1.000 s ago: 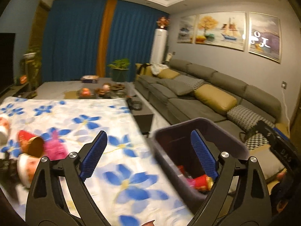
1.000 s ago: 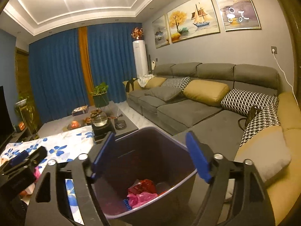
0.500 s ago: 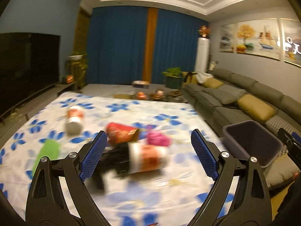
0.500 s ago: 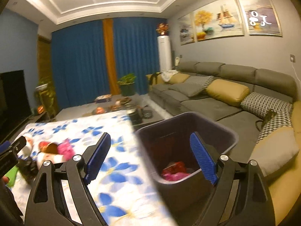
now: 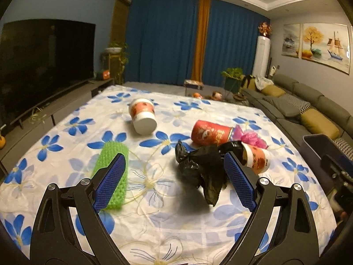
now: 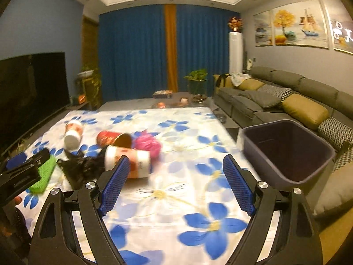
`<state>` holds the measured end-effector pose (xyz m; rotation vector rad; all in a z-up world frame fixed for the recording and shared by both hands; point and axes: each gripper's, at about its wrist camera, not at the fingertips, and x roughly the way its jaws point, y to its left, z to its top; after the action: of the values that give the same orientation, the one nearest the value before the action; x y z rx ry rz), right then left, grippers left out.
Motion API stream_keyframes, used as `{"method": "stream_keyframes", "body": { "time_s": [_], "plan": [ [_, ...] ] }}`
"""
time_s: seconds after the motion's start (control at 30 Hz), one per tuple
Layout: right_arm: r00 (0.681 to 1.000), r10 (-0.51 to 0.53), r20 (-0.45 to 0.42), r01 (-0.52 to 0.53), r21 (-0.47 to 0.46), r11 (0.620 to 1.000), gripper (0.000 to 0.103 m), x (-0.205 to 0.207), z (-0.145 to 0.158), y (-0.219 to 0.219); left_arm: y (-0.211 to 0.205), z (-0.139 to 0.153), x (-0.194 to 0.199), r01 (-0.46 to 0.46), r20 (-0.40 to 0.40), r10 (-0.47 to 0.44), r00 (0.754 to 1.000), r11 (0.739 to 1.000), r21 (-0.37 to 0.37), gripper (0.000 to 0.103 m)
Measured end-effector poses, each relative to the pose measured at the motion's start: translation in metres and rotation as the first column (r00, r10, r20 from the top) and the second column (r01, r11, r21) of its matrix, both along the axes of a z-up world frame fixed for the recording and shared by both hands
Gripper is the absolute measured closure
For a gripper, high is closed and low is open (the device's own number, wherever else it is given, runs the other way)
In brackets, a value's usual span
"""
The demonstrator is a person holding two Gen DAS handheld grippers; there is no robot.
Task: Collect trash
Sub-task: 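Grasp the black plastic bag with the left tool while the right tool grasps the white-orange cup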
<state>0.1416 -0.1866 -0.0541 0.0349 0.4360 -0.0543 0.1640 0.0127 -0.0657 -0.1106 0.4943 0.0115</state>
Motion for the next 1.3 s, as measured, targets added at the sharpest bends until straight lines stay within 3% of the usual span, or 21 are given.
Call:
{"method": "stream_keyframes", "body": {
  "time_s": [0.07, 0.17, 0.23, 0.33, 0.4, 0.43, 0.57, 0.73, 0.87, 1.13, 1.3],
  "plan": [
    [1.0, 0.014, -0.01, -0.014, -0.007, 1.0, 0.019, 0.007, -0.003, 0.01, -0.001, -0.007, 0.011, 0.031, -0.031, -0.031, 0.999, 0.999, -0.016, 0.015],
    [0.999, 0.032, -0.03, -0.033, -0.014, 0.999, 0.019, 0.013, -0.009, 0.02, -0.006, -0.018, 0.03, 0.072, -0.093, -0.076, 0.993, 0.996, -0.048, 0.028],
    [0.998, 0.045, -0.044, -0.046, -0.029, 0.999, 0.019, 0.019, -0.013, 0.027, -0.009, -0.028, 0.041, 0.089, -0.132, -0.095, 0.987, 0.995, -0.05, 0.041],
    [0.996, 0.062, -0.065, -0.065, -0.041, 0.997, 0.02, 0.029, -0.019, 0.037, -0.008, -0.042, 0.055, 0.119, -0.194, -0.133, 0.972, 0.989, -0.084, 0.068],
    [0.995, 0.071, -0.077, -0.075, -0.049, 0.996, 0.021, 0.036, -0.022, 0.044, -0.004, -0.048, 0.057, 0.129, -0.208, -0.149, 0.967, 0.986, -0.108, 0.095],
    [0.993, 0.077, -0.086, -0.082, -0.053, 0.995, 0.022, 0.04, -0.024, 0.048, -0.002, -0.049, 0.058, 0.13, -0.209, -0.152, 0.966, 0.985, -0.112, 0.1],
    [0.989, 0.094, -0.115, -0.101, -0.064, 0.993, 0.026, 0.051, -0.031, 0.06, 0.011, -0.045, 0.051, 0.117, -0.178, -0.143, 0.974, 0.982, -0.15, 0.103],
    [0.982, 0.1, -0.163, -0.112, -0.07, 0.991, 0.035, 0.067, -0.043, 0.072, 0.04, -0.016, 0.024, 0.021, -0.065, -0.031, 0.997, 0.989, -0.143, 0.103],
    [0.978, 0.088, -0.191, -0.105, -0.082, 0.991, 0.043, 0.079, -0.05, 0.08, 0.061, -0.002, 0.009, -0.01, -0.018, 0.007, 1.0, 0.988, -0.157, 0.103],
    [0.969, 0.054, -0.24, -0.082, -0.109, 0.991, 0.087, 0.082, -0.058, 0.078, 0.062, 0.006, -0.003, 0.03, 0.013, -0.028, 1.0, 0.986, -0.163, 0.103],
    [0.977, 0.043, -0.209, -0.066, -0.107, 0.992, 0.099, 0.062, -0.051, 0.06, 0.057, 0.007, -0.009, 0.058, 0.03, -0.054, 0.998, 0.986, -0.154, 0.103]
  ]
}}
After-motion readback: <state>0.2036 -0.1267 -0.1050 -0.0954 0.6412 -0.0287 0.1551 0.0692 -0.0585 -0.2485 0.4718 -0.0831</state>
